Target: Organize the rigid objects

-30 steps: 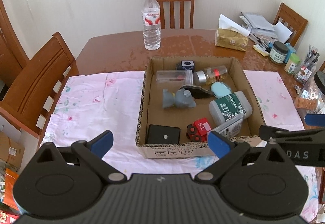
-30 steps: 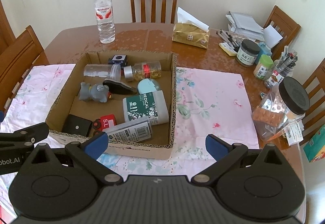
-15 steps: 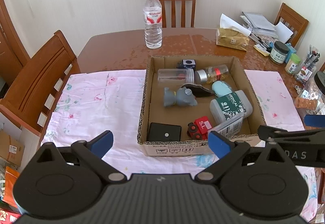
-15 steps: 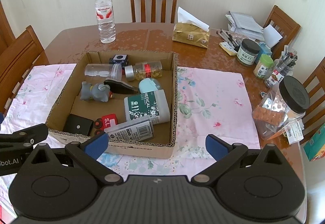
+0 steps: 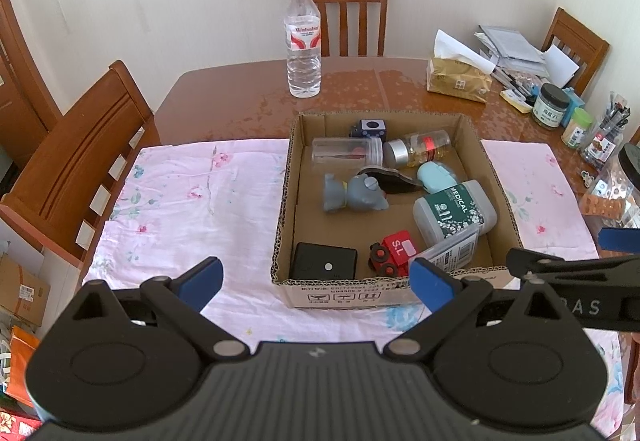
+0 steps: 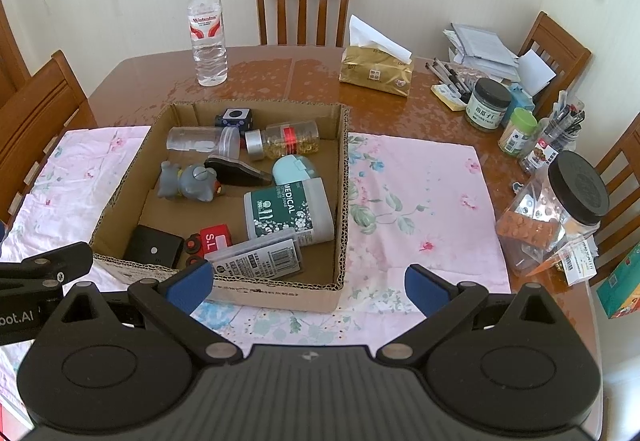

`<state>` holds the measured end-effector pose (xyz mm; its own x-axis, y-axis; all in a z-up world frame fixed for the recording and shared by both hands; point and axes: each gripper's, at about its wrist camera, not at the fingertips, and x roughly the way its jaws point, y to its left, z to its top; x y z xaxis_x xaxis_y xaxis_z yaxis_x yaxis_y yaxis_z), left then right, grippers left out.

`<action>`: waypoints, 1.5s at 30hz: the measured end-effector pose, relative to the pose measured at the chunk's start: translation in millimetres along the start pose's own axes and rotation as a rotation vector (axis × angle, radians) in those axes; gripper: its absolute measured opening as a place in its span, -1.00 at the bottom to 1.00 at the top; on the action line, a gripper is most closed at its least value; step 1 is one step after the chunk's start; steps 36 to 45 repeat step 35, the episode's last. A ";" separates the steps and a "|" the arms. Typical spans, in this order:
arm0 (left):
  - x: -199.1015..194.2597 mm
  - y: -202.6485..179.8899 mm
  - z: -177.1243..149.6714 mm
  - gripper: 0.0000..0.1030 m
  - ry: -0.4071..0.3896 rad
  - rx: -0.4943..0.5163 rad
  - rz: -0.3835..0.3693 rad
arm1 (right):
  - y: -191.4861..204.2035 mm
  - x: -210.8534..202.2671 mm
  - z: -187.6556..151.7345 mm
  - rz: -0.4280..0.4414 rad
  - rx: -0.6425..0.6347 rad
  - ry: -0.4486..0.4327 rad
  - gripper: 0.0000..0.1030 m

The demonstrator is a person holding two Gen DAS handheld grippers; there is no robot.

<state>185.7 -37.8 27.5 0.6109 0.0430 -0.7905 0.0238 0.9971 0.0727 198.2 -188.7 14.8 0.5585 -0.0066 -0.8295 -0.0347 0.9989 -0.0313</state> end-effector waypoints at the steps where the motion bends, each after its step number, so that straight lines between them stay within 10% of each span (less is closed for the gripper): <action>1: -0.2 -0.2 0.3 0.93 -0.001 0.000 0.001 | -0.5 -0.3 0.1 -0.001 -0.001 0.000 1.00; 45: 2.4 0.6 0.5 0.93 0.013 -0.012 0.028 | -0.4 -2.6 0.7 -0.003 -0.001 -0.005 1.00</action>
